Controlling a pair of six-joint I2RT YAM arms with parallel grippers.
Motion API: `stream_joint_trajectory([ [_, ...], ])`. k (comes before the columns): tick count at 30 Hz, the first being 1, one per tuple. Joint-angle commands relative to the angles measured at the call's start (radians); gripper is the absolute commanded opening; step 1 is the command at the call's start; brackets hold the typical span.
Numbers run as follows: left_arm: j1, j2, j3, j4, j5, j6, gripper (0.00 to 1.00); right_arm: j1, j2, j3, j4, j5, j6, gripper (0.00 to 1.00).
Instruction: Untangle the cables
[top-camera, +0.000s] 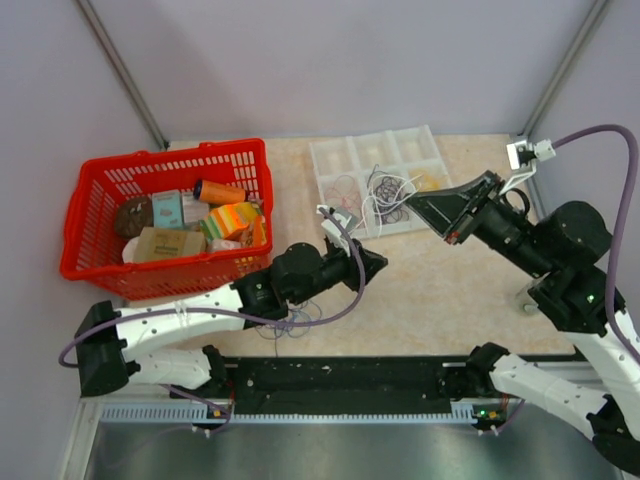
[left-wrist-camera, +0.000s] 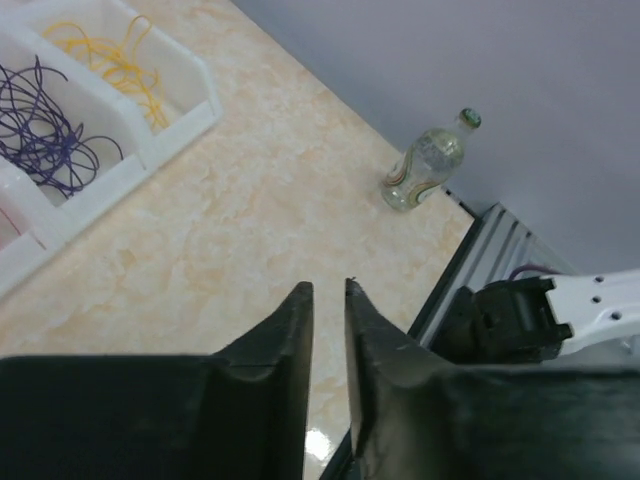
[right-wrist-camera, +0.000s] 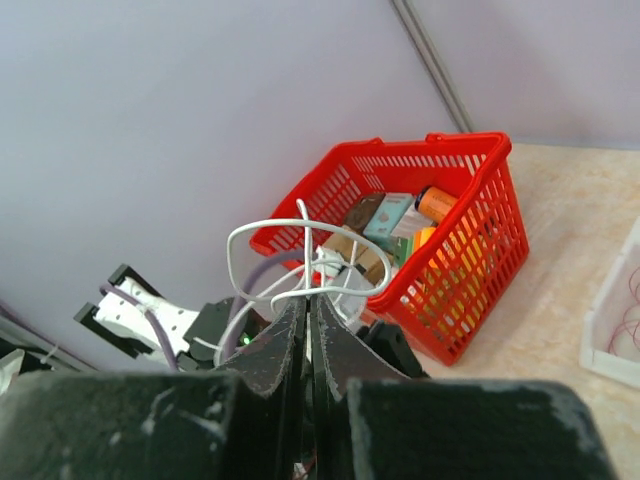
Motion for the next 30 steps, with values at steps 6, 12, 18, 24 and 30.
stream_joint_trajectory([
  [6,0.0,-0.101,-0.174,-0.096,-0.041,-0.123,0.02,0.009,0.058,0.243,-0.179,0.305,-0.237,0.0],
  [12,-0.001,-0.356,-0.215,-0.269,-0.082,-0.096,0.37,0.003,0.146,0.156,-0.183,0.457,-0.335,0.0],
  [18,-0.001,-0.459,-0.191,-0.431,-0.168,-0.068,0.63,-0.139,0.47,0.194,0.018,0.394,-0.331,0.0],
  [24,-0.001,-0.451,-0.157,-0.539,-0.217,-0.106,0.71,-0.251,0.864,0.367,0.055,0.547,-0.377,0.0],
  [30,0.0,-0.427,-0.125,-0.55,-0.272,-0.043,0.75,-0.32,1.103,0.517,0.067,0.656,-0.462,0.0],
])
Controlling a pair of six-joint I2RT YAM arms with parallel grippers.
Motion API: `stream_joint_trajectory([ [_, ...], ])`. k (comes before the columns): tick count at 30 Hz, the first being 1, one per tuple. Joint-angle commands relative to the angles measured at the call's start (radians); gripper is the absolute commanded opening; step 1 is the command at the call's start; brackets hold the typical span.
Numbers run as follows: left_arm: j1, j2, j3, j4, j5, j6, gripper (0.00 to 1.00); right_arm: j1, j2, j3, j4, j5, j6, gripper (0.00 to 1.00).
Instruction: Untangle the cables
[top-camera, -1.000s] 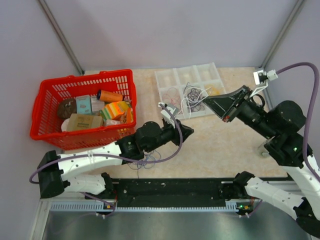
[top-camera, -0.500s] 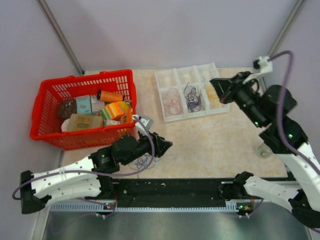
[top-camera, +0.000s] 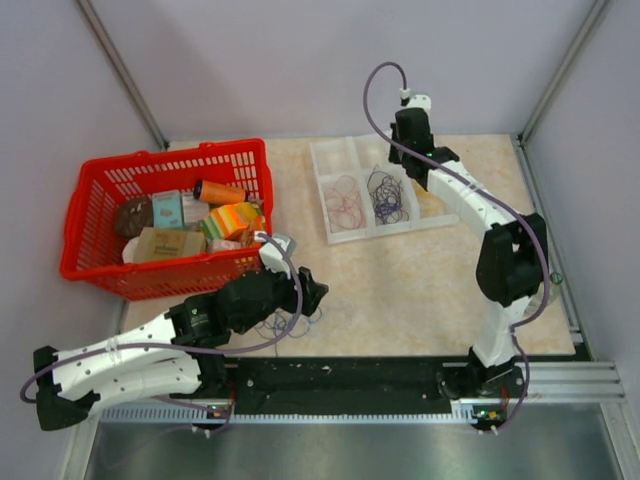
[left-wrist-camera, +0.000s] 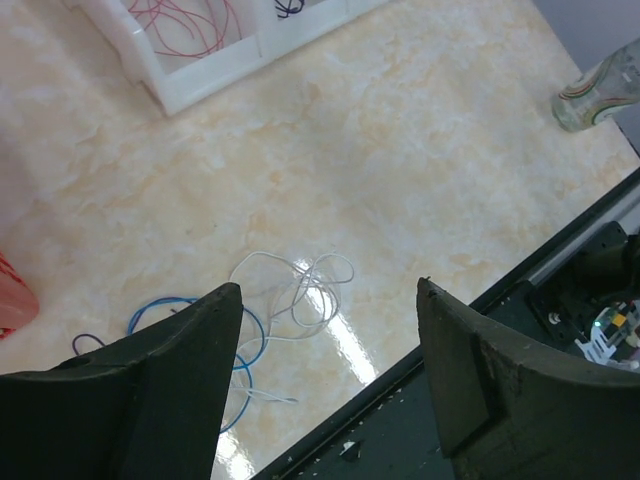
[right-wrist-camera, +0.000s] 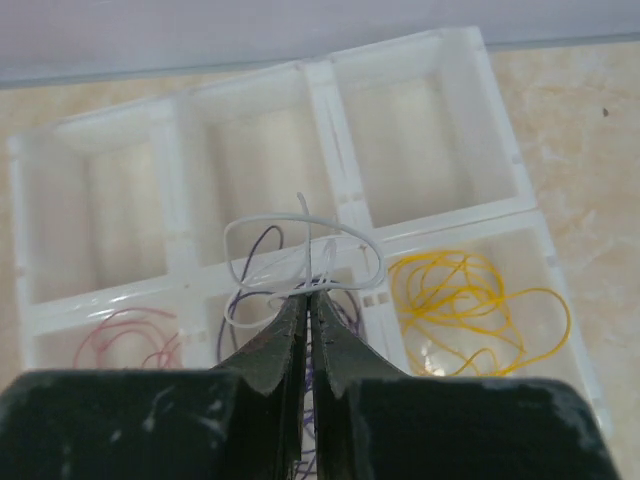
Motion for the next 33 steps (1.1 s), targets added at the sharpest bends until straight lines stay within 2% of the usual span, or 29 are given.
stream_joint_trajectory([
  [1,0.003,0.027,0.071,-0.01,-0.057,0.079,0.75,-0.049,0.074,0.152,0.077,0.11,-0.097,0.0],
  [4,0.006,0.059,0.097,-0.033,-0.086,0.099,0.75,-0.084,0.14,0.213,0.085,0.1,-0.114,0.0],
  [10,0.026,0.064,0.074,0.008,-0.048,0.113,0.77,-0.129,0.267,0.336,0.079,0.086,-0.15,0.0],
  [20,0.049,0.06,0.067,0.01,-0.026,0.108,0.77,-0.147,0.451,0.539,-0.054,0.071,-0.166,0.0],
  [23,0.055,0.07,0.071,-0.004,-0.026,0.104,0.77,-0.144,0.444,0.632,-0.249,0.057,-0.143,0.39],
  [24,0.056,0.076,0.074,-0.015,-0.028,0.097,0.77,-0.14,0.395,0.594,-0.263,0.043,-0.137,0.52],
  [25,0.059,0.082,0.079,-0.021,-0.029,0.093,0.77,-0.133,0.34,0.549,-0.277,0.028,-0.125,0.6],
  [27,0.062,0.099,0.084,-0.038,-0.031,0.082,0.77,-0.118,0.23,0.457,-0.338,0.017,-0.102,0.62],
  [30,0.067,0.102,0.085,-0.052,-0.051,0.041,0.77,-0.068,0.006,0.19,-0.357,-0.035,-0.065,0.62],
  [33,0.067,0.071,0.056,-0.052,-0.08,-0.043,0.77,-0.012,-0.227,-0.15,-0.29,-0.264,0.019,0.61],
])
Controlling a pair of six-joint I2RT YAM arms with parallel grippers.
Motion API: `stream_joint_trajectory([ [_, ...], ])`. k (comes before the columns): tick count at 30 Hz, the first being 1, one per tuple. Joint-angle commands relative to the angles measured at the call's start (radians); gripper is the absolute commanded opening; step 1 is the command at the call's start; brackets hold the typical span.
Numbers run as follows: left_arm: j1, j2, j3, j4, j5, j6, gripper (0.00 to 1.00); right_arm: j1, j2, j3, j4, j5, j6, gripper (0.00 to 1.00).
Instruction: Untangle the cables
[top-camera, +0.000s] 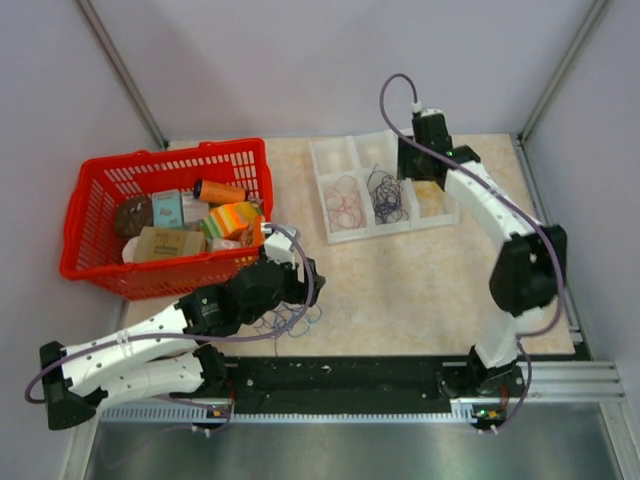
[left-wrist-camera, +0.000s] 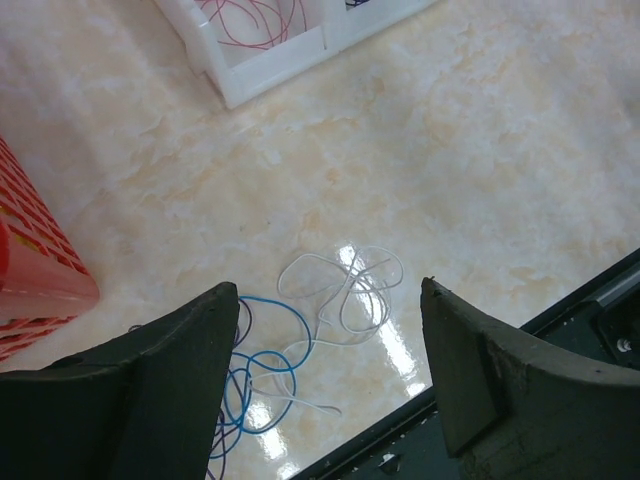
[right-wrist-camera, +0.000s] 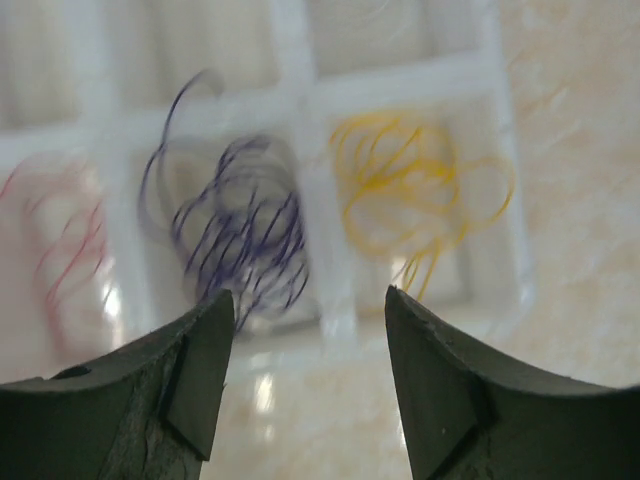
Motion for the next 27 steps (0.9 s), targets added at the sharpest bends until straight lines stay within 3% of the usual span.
stream_joint_trajectory([
  [1,0.007,-0.053,-0.02,0.007,-0.046,-0.13,0.77,0.109,-0.442,-0.407,0.067,-0.344,0.136,0.61],
  [2,0.008,-0.079,-0.045,0.009,-0.05,-0.176,0.76,0.149,-0.524,-0.575,0.136,-0.41,0.162,0.61],
  [5,0.011,-0.128,-0.092,-0.016,-0.04,-0.259,0.77,0.33,-0.684,-0.837,0.262,-0.507,0.217,0.64],
  [7,0.013,-0.146,-0.109,-0.052,-0.03,-0.306,0.77,0.437,-0.754,-0.96,0.36,-0.502,0.252,0.75],
  [10,0.013,-0.192,-0.14,-0.075,-0.008,-0.366,0.76,0.55,-0.773,-1.117,0.558,-0.502,0.289,0.78],
  [15,0.011,-0.307,-0.195,-0.098,0.006,-0.429,0.76,0.646,-0.618,-1.107,0.537,-0.266,0.249,0.75],
  [24,0.013,-0.364,-0.192,-0.174,0.009,-0.466,0.76,0.814,-0.39,-0.916,0.362,0.058,0.349,0.53],
  [27,0.011,-0.37,-0.192,-0.171,0.007,-0.466,0.76,0.841,-0.338,-0.889,0.304,0.152,0.384,0.4],
])
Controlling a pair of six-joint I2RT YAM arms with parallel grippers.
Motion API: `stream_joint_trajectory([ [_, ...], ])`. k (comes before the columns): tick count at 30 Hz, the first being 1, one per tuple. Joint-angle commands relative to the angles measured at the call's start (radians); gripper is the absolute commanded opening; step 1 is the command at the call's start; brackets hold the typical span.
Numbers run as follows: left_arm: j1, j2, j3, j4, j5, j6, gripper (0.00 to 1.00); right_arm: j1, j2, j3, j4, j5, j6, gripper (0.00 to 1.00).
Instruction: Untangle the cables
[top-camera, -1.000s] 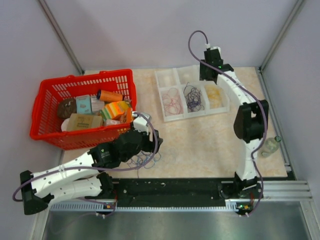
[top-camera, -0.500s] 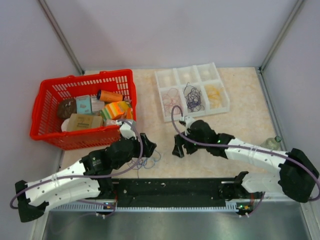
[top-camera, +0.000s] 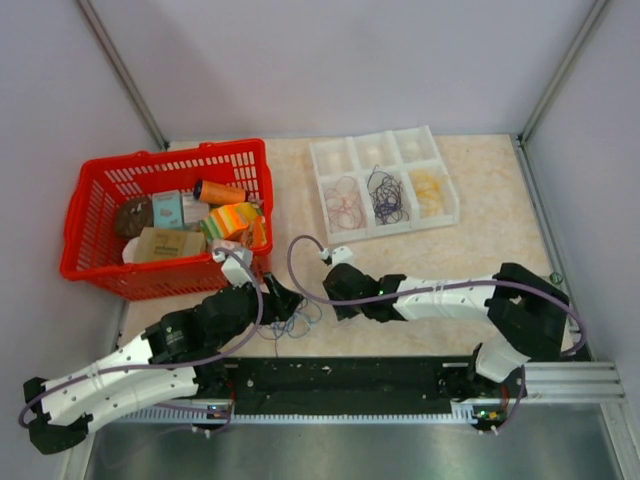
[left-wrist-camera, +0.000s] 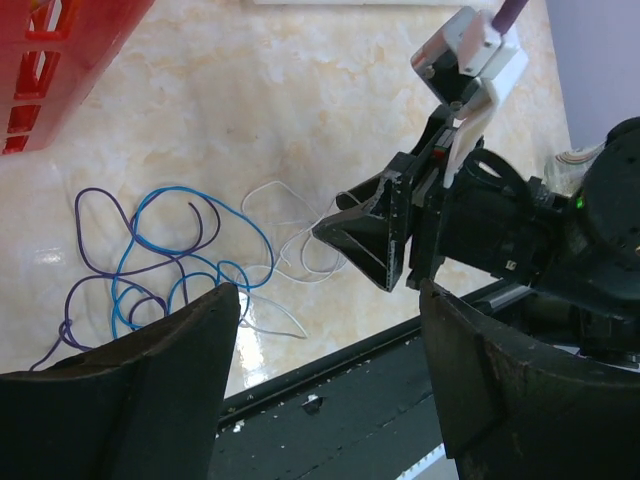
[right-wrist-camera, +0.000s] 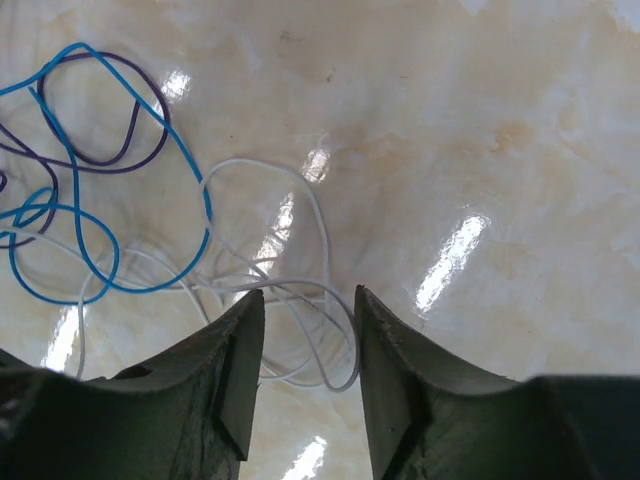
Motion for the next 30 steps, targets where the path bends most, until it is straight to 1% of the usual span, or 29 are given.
stream_joint_trajectory([
  [1,0.004,-0.015,0.008,-0.003,-0.003,-0.013,0.77,0.041,0.06,0.056,-0.079,0.201,0.072,0.37],
  [7,0.004,0.008,0.019,0.0,-0.003,0.01,0.77,0.051,0.071,0.03,-0.077,0.194,0.064,0.39],
  [9,0.004,0.017,0.017,0.009,-0.003,0.022,0.77,0.051,0.066,0.018,-0.073,0.192,0.067,0.37],
  [10,0.006,0.023,0.02,0.013,0.0,0.025,0.77,0.051,0.057,0.012,-0.068,0.195,0.066,0.34],
  [11,0.004,0.026,0.02,0.017,-0.001,0.03,0.77,0.052,0.048,0.006,-0.062,0.192,0.06,0.26],
  [13,0.004,0.037,0.02,0.032,0.003,0.036,0.77,0.049,0.02,0.0,-0.051,0.189,0.063,0.06],
  [14,0.003,0.043,0.019,0.039,0.006,0.04,0.77,0.044,0.003,-0.003,-0.05,0.185,0.064,0.0],
  [16,0.003,0.052,0.019,0.051,0.011,0.05,0.77,0.029,-0.052,-0.019,-0.065,0.223,0.086,0.0],
  [17,0.006,0.06,0.023,0.054,0.016,0.053,0.77,0.023,-0.089,-0.028,-0.08,0.267,0.095,0.0],
  [19,0.004,0.068,0.03,0.056,0.019,0.056,0.77,0.0,-0.19,-0.033,-0.128,0.324,0.092,0.0],
  [21,0.004,0.071,0.028,0.069,0.026,0.056,0.77,-0.02,-0.312,-0.02,-0.152,0.352,0.055,0.0],
  [24,0.006,0.072,0.02,0.086,0.029,0.057,0.77,-0.07,-0.452,0.032,-0.181,0.382,-0.024,0.0],
  [27,0.007,0.084,0.014,0.108,0.036,0.074,0.78,-0.191,-0.558,0.104,-0.18,0.303,-0.115,0.0],
  [30,0.007,0.118,0.025,0.123,0.051,0.09,0.78,-0.3,-0.584,0.208,-0.209,0.237,-0.183,0.0],
])
